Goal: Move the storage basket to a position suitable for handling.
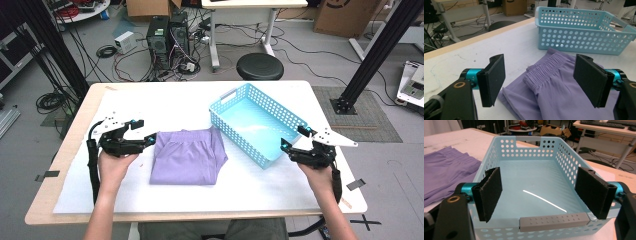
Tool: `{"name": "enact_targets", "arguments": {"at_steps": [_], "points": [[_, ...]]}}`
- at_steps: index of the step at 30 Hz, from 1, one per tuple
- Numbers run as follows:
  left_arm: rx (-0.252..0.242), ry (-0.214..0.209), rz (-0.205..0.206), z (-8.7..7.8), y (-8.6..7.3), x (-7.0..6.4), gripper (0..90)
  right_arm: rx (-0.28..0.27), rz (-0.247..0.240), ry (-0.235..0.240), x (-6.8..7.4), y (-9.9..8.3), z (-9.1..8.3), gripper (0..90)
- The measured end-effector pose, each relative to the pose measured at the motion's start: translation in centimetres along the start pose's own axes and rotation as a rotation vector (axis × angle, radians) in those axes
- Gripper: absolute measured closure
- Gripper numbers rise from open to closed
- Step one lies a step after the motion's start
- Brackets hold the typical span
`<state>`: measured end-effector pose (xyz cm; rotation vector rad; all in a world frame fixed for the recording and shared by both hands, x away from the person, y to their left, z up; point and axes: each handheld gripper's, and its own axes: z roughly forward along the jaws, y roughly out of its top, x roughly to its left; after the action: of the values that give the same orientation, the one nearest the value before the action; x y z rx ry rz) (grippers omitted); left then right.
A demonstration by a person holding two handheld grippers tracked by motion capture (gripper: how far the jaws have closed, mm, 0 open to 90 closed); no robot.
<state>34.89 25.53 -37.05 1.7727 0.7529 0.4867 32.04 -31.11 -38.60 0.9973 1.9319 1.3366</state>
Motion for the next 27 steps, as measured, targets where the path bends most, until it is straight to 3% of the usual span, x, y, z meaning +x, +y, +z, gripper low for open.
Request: {"name": "enact_targets", "arguments": {"at_steps": [6,9,12,22,27], "points": [[0.011,-0.005,0.010,0.0,0.3,-0.2,25.8,-0.011,0.010,-0.030,0.8,0.0,-0.4,22.0],[0.011,-0.007,0.013,0.0,0.4,-0.2,25.7,-0.009,0.028,-0.047,1.6,-0.1,-0.8,21.5],[0.010,-0.007,0.016,0.0,0.4,-0.2,25.8,-0.027,0.017,-0.067,2.6,-0.7,-1.4,21.4],[0.003,-0.020,0.018,0.4,0.6,-0.2,25.8,-0.049,0.009,-0.076,3.8,-1.7,-3.2,21.5],[-0.002,-0.028,0.007,1.4,0.7,0.0,25.8,-0.004,0.038,-0.066,4.0,-3.0,-3.2,21.5]]}}
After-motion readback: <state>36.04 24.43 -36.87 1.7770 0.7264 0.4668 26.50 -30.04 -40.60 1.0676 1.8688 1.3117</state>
